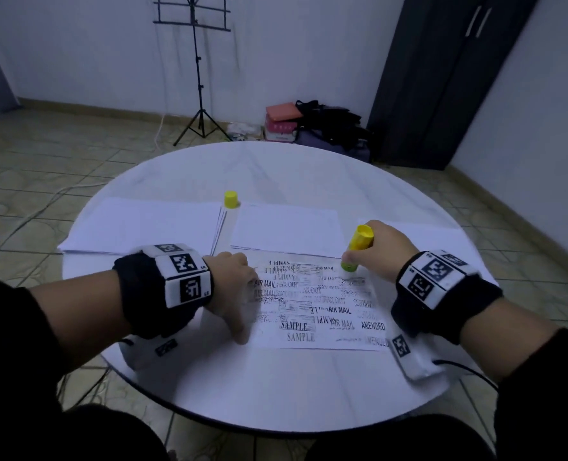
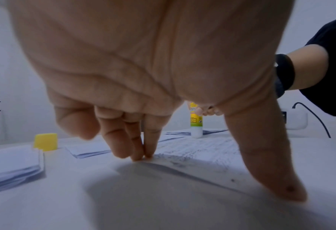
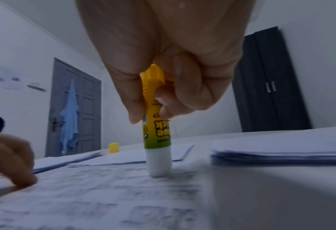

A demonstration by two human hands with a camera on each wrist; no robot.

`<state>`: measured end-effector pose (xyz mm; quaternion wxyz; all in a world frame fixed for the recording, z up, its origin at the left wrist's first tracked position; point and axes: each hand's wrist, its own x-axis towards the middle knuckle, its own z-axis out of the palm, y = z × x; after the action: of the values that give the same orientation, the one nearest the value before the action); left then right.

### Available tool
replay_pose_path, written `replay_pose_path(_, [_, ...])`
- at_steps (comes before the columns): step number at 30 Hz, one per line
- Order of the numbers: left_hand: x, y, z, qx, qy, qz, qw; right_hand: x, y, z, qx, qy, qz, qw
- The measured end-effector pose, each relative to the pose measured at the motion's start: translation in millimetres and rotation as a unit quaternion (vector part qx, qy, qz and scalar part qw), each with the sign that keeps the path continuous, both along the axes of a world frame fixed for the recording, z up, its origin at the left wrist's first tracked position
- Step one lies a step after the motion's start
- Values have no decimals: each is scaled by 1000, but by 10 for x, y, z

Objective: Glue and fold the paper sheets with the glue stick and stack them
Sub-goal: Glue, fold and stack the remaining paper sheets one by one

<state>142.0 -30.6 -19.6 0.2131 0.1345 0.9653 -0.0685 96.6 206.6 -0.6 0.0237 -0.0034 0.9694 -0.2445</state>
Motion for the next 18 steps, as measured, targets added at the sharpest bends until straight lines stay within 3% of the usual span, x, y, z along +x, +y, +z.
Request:
replay_pose_path(6, [-2, -37, 1, -9, -3, 25, 1000, 106, -51, 77, -51, 35, -13, 998])
replay_pose_path(10, [25, -59, -19, -5, -1, 52, 999, 218, -537, 117, -84, 27, 88, 992])
replay_pose_path(14, [25, -82, -72, -3, 6, 68, 998, 305, -990, 60, -9, 19, 186, 982])
replay_pose_path(18, [17, -107, -97, -6, 13, 37, 999, 326, -1126, -39, 22, -2, 212, 977])
